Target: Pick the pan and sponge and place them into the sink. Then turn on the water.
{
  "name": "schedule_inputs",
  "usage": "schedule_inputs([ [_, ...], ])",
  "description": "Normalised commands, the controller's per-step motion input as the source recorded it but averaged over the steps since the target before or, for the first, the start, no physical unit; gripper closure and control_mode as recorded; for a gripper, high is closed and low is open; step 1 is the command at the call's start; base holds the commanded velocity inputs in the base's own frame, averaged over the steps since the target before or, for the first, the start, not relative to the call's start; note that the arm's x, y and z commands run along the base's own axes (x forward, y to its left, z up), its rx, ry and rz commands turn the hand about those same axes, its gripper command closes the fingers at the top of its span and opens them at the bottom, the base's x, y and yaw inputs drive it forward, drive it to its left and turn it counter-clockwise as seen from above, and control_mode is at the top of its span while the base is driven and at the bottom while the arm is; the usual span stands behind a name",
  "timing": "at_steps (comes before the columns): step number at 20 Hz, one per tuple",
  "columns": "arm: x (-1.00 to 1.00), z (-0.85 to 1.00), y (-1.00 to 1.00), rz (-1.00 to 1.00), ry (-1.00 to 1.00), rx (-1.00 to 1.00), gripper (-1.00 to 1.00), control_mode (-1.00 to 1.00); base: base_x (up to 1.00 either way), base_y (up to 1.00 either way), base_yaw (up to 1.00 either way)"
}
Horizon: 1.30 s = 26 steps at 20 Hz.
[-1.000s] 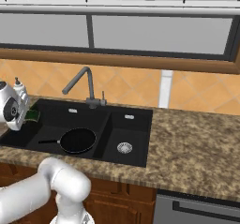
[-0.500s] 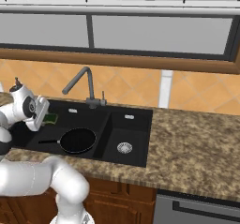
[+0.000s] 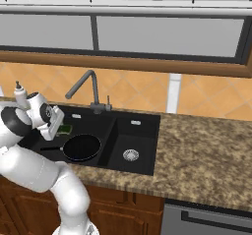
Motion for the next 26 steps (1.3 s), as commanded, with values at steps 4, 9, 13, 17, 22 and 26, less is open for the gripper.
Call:
schedule_inputs([
  [4, 0.00, -0.71, -0.31, -0.03, 0.00, 0.00, 1.00, -1.00, 0.00, 0.00, 0.00],
  [9, 0.00, -0.63, -0.24, -0.01, 0.00, 0.00, 1.00, -1.00, 0.00, 0.00, 0.00],
  [13, 0.03, -0.44, 0.03, -0.02, 0.00, -0.06, 1.00, -1.00, 0.00, 0.00, 0.00],
  [17, 0.33, -0.42, 0.22, -0.02, 0.07, -0.14, 1.00, -1.00, 0.00, 0.00, 0.00],
  [22, 0.56, -0.31, 0.22, 0.00, 0.26, -0.11, 1.00, -1.00, 0.00, 0.00, 0.00],
  [26, 0.60, -0.21, 0.09, 0.00, 0.45, -0.02, 1.00, -1.00, 0.00, 0.00, 0.00],
])
